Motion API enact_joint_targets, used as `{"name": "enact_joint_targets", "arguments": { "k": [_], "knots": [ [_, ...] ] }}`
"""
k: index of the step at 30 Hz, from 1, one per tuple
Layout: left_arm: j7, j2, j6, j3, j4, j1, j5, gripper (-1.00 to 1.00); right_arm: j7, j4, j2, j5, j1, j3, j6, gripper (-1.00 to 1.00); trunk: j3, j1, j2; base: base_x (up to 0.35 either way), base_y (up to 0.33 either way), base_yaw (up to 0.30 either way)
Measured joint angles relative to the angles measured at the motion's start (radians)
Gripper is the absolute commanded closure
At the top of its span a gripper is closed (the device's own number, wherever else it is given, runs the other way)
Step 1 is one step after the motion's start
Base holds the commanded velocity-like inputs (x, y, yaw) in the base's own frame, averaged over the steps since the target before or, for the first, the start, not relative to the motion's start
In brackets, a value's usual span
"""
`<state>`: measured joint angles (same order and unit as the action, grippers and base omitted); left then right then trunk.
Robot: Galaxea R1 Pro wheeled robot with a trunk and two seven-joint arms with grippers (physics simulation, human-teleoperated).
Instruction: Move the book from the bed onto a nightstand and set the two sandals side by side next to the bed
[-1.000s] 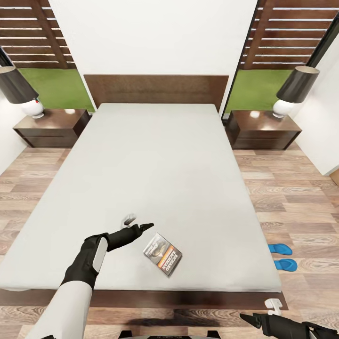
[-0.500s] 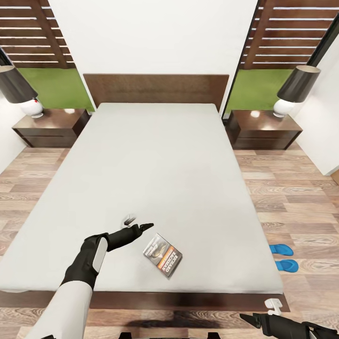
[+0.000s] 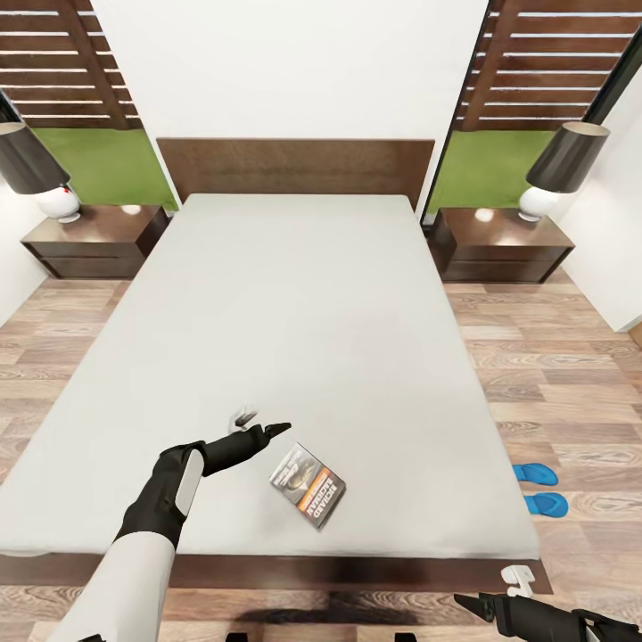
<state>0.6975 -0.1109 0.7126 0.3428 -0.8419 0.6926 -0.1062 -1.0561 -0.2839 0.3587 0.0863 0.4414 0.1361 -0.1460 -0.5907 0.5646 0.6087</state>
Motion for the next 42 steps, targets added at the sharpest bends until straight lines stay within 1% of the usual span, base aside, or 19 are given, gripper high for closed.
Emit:
{"name": "enact_joint_targets", "arguments": {
  "k": [22,27,29,31,32,34,36,38,42],
  "knots": [
    [0.0,0.0,0.0,0.0,0.0,0.0,0.0,-1.0,-0.001,0.0,0.0,0.0,0.0,0.0,0.0,-1.0,-0.069,0.084,0.154,0.0,0.0,0.0],
    [0.0,0.0,0.0,0.001,0.0,0.0,0.0,-1.0,-0.01,0.0,0.0,-0.002,0.0,-0.001,0.0,-1.0,-0.085,0.104,0.189,0.0,0.0,0.0],
    [0.0,0.0,0.0,0.001,0.0,0.0,0.0,-1.0,-0.016,-0.001,0.001,-0.007,0.0,-0.002,-0.001,-1.0,-0.085,0.104,0.19,0.0,0.0,0.0],
    [0.0,0.0,0.0,0.001,0.0,0.0,0.0,-1.0,-0.059,-0.001,0.002,-0.024,0.0,-0.003,-0.001,-1.0,-0.085,0.104,0.19,0.0,0.0,0.0],
    [0.0,0.0,0.0,0.001,0.0,0.0,0.0,-1.0,-0.111,-0.002,0.002,-0.051,0.0,-0.005,-0.001,-1.0,-0.085,0.104,0.19,0.0,0.0,0.0],
    [0.0,0.0,0.0,0.001,0.0,0.0,0.0,-1.0,-0.176,-0.001,0.002,-0.102,0.0,-0.007,-0.001,-1.0,-0.085,0.104,0.19,0.0,0.0,0.0],
    [0.0,0.0,0.0,0.001,0.0,0.0,0.0,-1.0,-0.203,-0.001,0.002,-0.134,0.0,-0.009,-0.001,-1.0,-0.085,0.104,0.19,0.0,0.0,0.0],
    [0.0,0.0,0.0,0.001,0.0,0.0,0.0,-1.0,-0.217,-0.001,0.002,-0.154,0.0,-0.01,-0.002,-1.0,-0.085,0.104,0.19,0.0,0.0,0.0],
    [0.0,0.0,0.0,0.001,0.0,0.0,0.0,-1.0,-0.228,0.0,0.002,-0.17,0.0,-0.01,-0.003,-1.0,-0.085,0.104,0.19,0.0,0.0,0.0]
  ]
}}
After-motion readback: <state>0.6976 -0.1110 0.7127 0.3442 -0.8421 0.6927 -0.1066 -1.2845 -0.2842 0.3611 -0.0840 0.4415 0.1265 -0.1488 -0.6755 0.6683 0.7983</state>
